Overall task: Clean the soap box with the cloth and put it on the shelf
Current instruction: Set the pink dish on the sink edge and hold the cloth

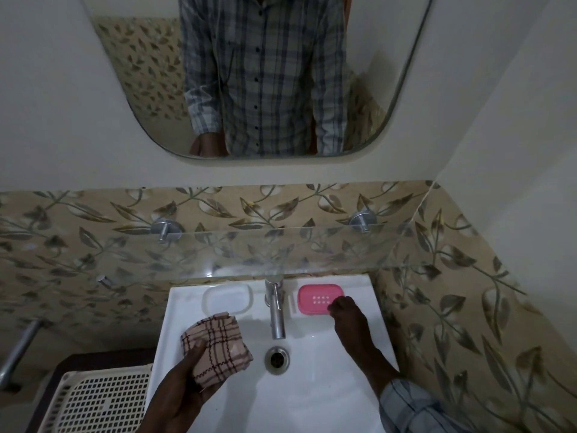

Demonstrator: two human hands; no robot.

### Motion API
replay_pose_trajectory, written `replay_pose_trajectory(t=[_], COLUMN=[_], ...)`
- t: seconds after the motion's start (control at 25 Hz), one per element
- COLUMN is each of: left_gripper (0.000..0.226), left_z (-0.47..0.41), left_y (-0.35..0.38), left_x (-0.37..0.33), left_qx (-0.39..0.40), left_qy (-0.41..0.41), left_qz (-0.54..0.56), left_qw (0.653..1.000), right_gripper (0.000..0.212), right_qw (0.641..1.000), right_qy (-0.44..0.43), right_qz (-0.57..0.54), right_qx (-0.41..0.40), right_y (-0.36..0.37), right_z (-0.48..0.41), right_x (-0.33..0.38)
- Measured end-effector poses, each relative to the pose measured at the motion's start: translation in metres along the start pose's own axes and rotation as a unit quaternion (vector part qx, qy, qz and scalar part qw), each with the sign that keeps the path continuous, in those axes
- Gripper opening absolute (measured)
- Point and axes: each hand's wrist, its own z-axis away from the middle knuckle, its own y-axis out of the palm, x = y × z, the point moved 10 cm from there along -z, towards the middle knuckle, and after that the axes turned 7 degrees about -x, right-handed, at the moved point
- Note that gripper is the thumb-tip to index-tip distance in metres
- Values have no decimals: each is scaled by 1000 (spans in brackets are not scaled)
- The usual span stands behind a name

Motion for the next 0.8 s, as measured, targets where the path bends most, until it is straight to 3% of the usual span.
replay_pose_trajectory(t=[0.08, 0.2, 0.28, 0.32, 0.36, 0.4, 0.48, 0.56, 0.64, 0.68, 0.8], left_gripper=[41, 38, 38, 40, 42, 42, 38, 31, 25, 23, 22], left_z=[-1, -2, -1, 0, 3, 8, 22, 32, 33, 33, 32], left_y=[-3, 1, 11, 19, 26, 36, 54, 68, 73, 73, 65], left_x=[6, 14, 16, 16, 14, 12, 0, -11, -17, -24, -39], left_qx=[-12, -10, 8, 21, 39, 63, 94, 105, 94, 72, -28], left_qy=[2, -7, -12, -7, 4, 21, 62, 99, 133, 168, 270], left_qz=[-5, -11, -15, -22, -31, -44, -88, -156, -235, -274, -349], left_qw=[1000, 1000, 1000, 1000, 999, 997, 990, 977, 958, 944, 897], right_gripper=[26, 39, 39, 32, 22, 19, 47, 49, 34, 32, 27], right_qw=[997, 995, 999, 995, 970, 929, 836, 758, 711, 717, 808], right_qy=[67, 0, 7, 52, 118, 175, 266, 273, 273, 280, 261], right_qz=[2, 54, 32, -57, -179, -308, -468, -513, -564, -571, -495], right_qx=[31, 88, 13, -59, -113, -107, 107, 295, 319, 286, 185], right_y=[11, 14, -9, -27, -37, -39, -3, 16, 18, 17, 9], right_z=[-1, 5, 7, 14, 29, 43, 76, 107, 112, 107, 94], right_x=[-13, 5, 18, 22, 22, 28, 73, 127, 155, 156, 143])
